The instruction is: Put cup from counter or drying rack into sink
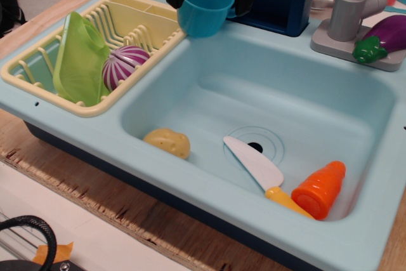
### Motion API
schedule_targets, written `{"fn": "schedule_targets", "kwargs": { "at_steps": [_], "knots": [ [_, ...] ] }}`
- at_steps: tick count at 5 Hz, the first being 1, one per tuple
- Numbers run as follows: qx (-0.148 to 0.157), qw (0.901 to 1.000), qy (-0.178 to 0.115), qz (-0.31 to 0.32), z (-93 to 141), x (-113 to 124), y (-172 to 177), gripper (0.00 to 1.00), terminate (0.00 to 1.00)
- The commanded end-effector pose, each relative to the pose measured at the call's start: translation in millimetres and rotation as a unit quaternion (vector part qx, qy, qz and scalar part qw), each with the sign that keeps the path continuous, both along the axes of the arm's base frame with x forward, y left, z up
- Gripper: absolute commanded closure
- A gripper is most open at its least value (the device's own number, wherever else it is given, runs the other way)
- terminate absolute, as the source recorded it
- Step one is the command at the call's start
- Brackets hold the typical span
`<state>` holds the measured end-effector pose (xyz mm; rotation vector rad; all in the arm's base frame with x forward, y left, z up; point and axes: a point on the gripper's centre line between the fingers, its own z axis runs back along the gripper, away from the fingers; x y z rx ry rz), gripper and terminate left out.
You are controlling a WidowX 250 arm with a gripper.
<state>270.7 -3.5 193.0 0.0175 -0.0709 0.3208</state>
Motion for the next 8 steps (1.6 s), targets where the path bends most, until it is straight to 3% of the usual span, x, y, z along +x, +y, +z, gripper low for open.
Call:
{"fn": "schedule_targets", "kwargs": {
  "at_steps": [1,2,3,4,5,8],
  "knots": [
    [0.0,1.0,0.0,0.0,0,0,0,0.0,0.0],
    [0.033,0.9969,-0.022,-0.069,5,10,-4,0.0,0.0],
    [0.06,0.986,-0.045,-0.149,7,21,-6,0.0,0.0],
    [0.068,0.9682,-0.079,-0.227,0,28,-7,0.0,0.0],
    [0.063,0.9671,-0.066,-0.237,-8,35,-4,0.0,0.0],
    [0.057,0.9668,-0.073,-0.238,-25,53,15,0.0,0.0]
  ]
}}
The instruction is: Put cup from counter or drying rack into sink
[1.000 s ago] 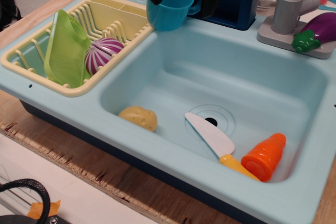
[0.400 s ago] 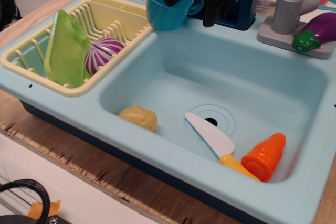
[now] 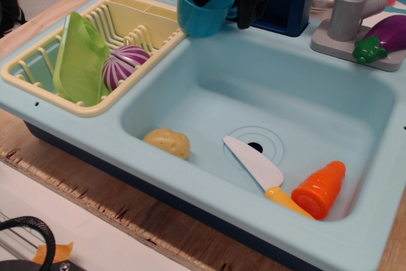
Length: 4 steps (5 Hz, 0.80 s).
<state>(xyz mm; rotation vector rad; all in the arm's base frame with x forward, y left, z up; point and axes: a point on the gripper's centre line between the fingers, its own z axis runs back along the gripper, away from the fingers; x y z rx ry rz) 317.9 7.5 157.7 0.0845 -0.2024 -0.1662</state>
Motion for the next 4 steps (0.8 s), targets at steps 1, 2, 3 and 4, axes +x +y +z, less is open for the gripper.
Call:
{"fn": "schedule_targets", "kwargs": {
  "at_steps": [1,2,3,4],
  "knots": [
    [-0.017,0.9998,-0.004,0.003,-4,8,10,0.0,0.0],
    [-0.035,0.9992,0.002,0.018,-15,9,12,1.0,0.0],
    [-0.031,0.9992,0.001,0.025,-13,6,11,1.0,0.0],
    [-0.026,0.999,-0.004,0.037,-8,1,11,1.0,0.0]
  ]
}}
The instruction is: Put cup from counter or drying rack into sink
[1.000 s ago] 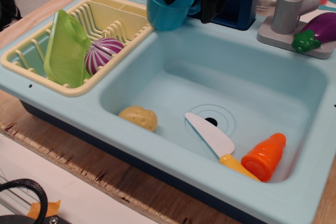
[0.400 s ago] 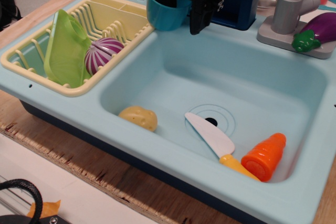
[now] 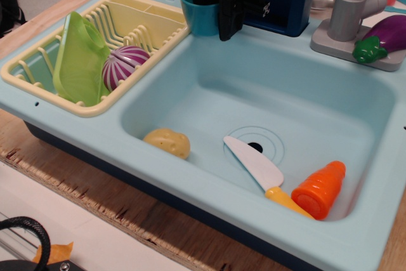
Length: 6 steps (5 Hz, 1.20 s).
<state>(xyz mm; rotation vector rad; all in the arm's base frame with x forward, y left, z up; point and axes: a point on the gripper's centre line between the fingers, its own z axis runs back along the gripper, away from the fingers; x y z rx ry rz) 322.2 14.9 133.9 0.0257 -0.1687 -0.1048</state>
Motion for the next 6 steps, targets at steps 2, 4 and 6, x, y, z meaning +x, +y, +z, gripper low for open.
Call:
{"fn": "schedule_targets", "kwargs": {
  "at_steps": [2,4,6],
  "knots": [
    [0.009,0.9972,-0.029,0.067,41,-28,-19,1.0,0.0],
    [-0.038,0.9954,-0.028,0.084,15,-51,-48,1.0,0.0],
    [-0.059,0.995,-0.022,0.078,4,-50,-57,0.0,0.0]
  ]
}}
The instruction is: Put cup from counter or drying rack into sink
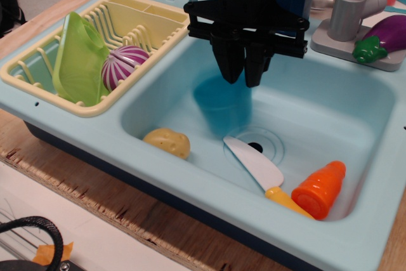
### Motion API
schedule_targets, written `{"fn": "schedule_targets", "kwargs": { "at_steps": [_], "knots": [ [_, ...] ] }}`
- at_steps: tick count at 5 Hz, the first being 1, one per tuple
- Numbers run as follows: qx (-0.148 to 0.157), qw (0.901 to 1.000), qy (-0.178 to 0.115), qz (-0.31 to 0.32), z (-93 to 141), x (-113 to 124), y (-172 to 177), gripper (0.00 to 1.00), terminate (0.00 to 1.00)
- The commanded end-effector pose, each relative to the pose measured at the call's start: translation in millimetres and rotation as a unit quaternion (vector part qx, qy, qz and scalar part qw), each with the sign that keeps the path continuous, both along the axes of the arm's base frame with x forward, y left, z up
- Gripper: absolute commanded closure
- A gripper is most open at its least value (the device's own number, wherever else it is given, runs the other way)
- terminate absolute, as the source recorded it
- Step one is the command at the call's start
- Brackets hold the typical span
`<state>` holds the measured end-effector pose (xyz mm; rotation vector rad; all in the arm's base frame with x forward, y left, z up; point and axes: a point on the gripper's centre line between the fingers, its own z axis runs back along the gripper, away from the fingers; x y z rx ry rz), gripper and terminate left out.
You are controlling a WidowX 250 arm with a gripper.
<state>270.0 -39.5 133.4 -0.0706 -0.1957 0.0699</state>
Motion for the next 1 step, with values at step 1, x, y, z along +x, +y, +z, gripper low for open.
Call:
{"fn": "schedule_targets", "kwargs": {
  "at_steps": [1],
  "knots": [
    [-0.002,0.9999,-0.01,-0.004,4.9,1.8,-2.2,0.0,1.0]
  ]
}}
